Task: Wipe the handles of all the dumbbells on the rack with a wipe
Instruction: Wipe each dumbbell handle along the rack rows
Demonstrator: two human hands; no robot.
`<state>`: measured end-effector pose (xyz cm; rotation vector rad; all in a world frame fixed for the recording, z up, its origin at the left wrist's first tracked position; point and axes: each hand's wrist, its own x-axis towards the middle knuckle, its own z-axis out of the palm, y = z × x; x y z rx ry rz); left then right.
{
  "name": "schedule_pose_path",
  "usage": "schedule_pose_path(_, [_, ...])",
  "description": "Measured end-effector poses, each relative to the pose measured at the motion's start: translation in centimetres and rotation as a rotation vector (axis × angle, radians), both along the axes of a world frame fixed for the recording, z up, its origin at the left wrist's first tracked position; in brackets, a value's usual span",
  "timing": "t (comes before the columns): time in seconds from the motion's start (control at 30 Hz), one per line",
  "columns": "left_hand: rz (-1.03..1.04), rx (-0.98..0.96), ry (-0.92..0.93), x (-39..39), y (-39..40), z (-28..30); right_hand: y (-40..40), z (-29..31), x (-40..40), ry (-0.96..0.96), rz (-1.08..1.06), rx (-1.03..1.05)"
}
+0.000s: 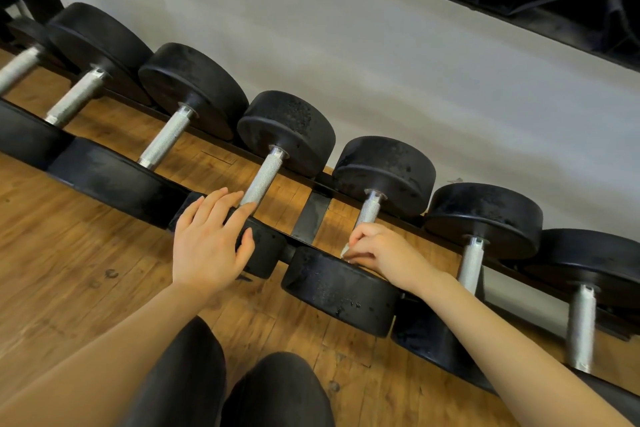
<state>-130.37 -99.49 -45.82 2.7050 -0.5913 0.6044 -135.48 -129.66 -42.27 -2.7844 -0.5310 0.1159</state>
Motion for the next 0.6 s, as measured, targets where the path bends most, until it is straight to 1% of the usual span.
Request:
schedule_pose_path(0.07, [0.005, 0.006, 0.004, 0.0, 0.0, 0.1, -0.4, -0.3, -0.2, -0.053, -0.047, 0.023])
schedule_pose_path(0.13, [0.007, 0.011, 0.009, 0.0, 0.0, 0.1, -0.5, -0.9, -0.5, -0.065, -0.108, 0.105])
schedule_pose_path(0.23, [0.010, 0.010, 0.011, 0.0, 0.0, 0.0, -0.7, -1.6, -0.9, -0.007, -0.183, 0.241])
schedule_pose_path(0.3, [0.010, 0.009, 0.008, 0.0, -0.1, -0.1, -0.9, -1.6, -1.0, 0.047, -0.207, 0.291])
schedule_pose_path(0.37, [0.009, 0.004, -0.001, 0.0, -0.1, -0.1, -1.3, -1.5, -0.9, 0.032, -0.223, 0.313])
schedule_pose_path(0.5, [0.015, 0.000, -0.015, 0.0, -0.2, 0.0, -1.4, -2.0, -1.0, -0.022, -0.341, 0.441])
schedule_pose_path(0.6, [0.015, 0.001, -0.021, 0.1, -0.2, -0.1, -1.1, -2.1, -1.2, 0.060, -0.325, 0.442])
